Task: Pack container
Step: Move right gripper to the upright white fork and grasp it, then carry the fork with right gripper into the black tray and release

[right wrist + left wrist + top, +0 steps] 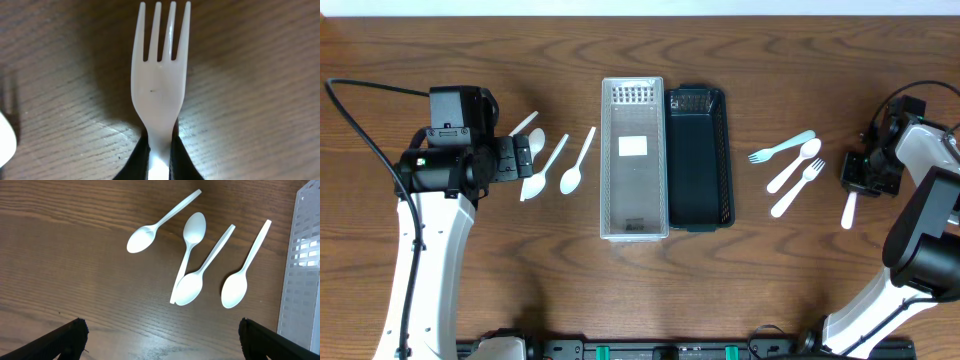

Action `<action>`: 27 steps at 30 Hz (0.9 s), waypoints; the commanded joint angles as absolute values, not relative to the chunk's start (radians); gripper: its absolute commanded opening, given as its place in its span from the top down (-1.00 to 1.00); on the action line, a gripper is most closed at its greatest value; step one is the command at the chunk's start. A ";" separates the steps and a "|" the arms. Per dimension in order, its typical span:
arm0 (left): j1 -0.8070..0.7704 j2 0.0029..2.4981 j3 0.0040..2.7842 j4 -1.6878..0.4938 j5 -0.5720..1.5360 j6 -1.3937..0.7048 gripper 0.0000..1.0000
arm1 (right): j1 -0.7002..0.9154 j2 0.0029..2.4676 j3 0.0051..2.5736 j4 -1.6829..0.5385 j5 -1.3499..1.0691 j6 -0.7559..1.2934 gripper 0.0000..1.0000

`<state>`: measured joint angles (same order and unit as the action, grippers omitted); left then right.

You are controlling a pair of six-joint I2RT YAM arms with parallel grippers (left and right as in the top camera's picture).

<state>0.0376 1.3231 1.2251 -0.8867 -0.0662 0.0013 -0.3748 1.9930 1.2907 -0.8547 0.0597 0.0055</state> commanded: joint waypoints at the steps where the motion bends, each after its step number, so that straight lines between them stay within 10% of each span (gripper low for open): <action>1: 0.043 1.330 1.244 -0.890 -0.063 0.014 -0.96 | -0.371 1.973 1.304 -0.897 0.081 0.080 0.98; 14: 0.043 1.330 1.244 -0.889 -0.063 0.014 -0.96 | -0.001 1.568 1.432 -0.934 -0.038 0.244 0.98; 27: 0.043 1.330 1.244 -0.889 -0.063 0.014 -0.96 | 0.412 1.756 1.374 -0.814 -0.034 0.295 0.98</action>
